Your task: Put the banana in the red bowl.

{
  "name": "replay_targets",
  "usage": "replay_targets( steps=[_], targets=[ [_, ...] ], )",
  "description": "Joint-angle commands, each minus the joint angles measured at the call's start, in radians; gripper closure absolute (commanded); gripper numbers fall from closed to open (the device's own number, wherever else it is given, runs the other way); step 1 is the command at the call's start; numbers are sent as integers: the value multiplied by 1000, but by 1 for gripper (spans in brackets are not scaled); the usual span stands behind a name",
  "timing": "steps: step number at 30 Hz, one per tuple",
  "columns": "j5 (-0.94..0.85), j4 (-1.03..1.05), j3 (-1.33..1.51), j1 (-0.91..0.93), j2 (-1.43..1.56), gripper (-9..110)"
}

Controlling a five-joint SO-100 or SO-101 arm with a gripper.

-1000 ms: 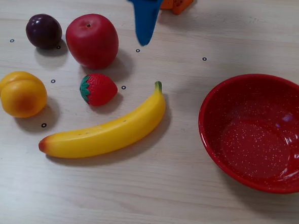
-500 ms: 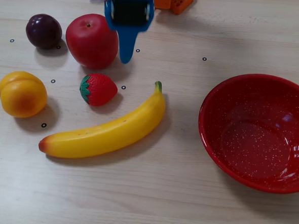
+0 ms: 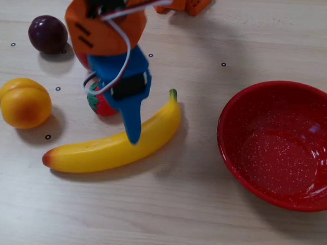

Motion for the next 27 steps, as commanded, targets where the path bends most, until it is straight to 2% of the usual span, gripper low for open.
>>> replay_targets(
  steps=[1, 5, 15, 27],
  targets=[
    [41, 17, -107, -15, 32, 63],
    [38, 23, -126, -18, -15, 57],
    [0, -32, -161, -3, -118, 53],
    [-18, -173, -156, 26, -206, 60]
  ],
)
